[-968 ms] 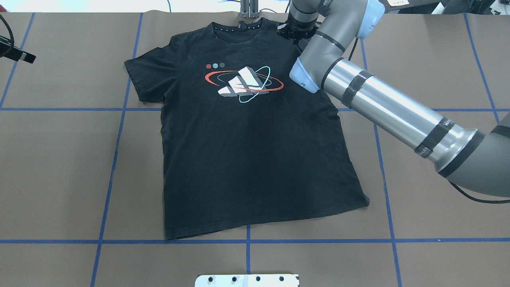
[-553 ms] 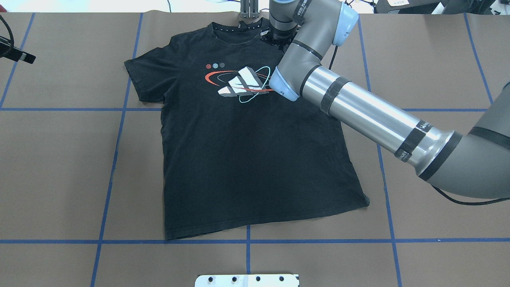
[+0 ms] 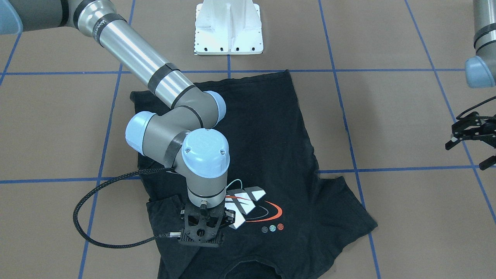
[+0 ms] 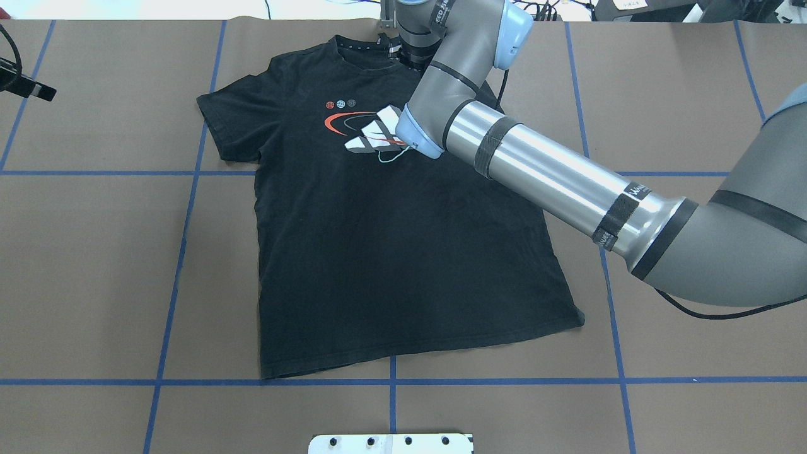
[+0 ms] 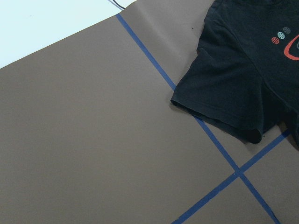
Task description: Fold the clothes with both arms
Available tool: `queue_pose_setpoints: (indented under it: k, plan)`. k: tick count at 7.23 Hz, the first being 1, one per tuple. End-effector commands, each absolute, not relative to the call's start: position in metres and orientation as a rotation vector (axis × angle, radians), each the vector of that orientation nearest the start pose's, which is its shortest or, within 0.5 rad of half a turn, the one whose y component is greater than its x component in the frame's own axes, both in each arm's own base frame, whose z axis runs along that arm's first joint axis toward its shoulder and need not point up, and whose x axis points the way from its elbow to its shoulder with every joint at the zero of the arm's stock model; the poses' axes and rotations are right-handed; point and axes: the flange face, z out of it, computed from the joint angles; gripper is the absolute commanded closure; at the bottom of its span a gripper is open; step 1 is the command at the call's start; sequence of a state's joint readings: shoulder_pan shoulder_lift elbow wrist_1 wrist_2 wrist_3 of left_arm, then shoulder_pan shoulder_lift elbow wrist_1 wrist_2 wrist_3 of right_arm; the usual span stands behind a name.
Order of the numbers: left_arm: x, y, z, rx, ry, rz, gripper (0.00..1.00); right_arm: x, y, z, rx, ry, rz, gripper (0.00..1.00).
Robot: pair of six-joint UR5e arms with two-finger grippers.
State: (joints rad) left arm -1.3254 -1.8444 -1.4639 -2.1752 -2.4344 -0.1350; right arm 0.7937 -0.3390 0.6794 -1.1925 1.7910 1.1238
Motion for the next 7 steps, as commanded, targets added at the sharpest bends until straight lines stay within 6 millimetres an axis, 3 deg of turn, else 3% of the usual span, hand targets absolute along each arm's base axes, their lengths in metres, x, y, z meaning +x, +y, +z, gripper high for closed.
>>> queue_pose_setpoints:
  k: [1,3,4,5,7]
  plan:
    - [0.094,-0.613,0.483,0.556,0.944,0.432,0.0,-0.565,-0.725,0.166,0.209,-0.73,0.357,1.0]
    - [0.094,-0.613,0.482,0.558,0.945,0.432,0.0,-0.574,-0.72,0.159,0.216,-0.725,0.41,1.0]
    - [0.094,-0.613,0.481,0.56,0.945,0.432,0.0,-0.575,-0.719,0.158,0.227,-0.74,0.408,0.69]
    - [0.094,-0.613,0.481,0.56,0.945,0.432,0.0,-0.581,-0.717,0.162,0.249,-0.731,0.407,0.05]
    - [0.094,-0.614,0.482,0.558,0.945,0.432,0.0,-0.581,-0.717,0.162,0.274,-0.72,0.34,0.02]
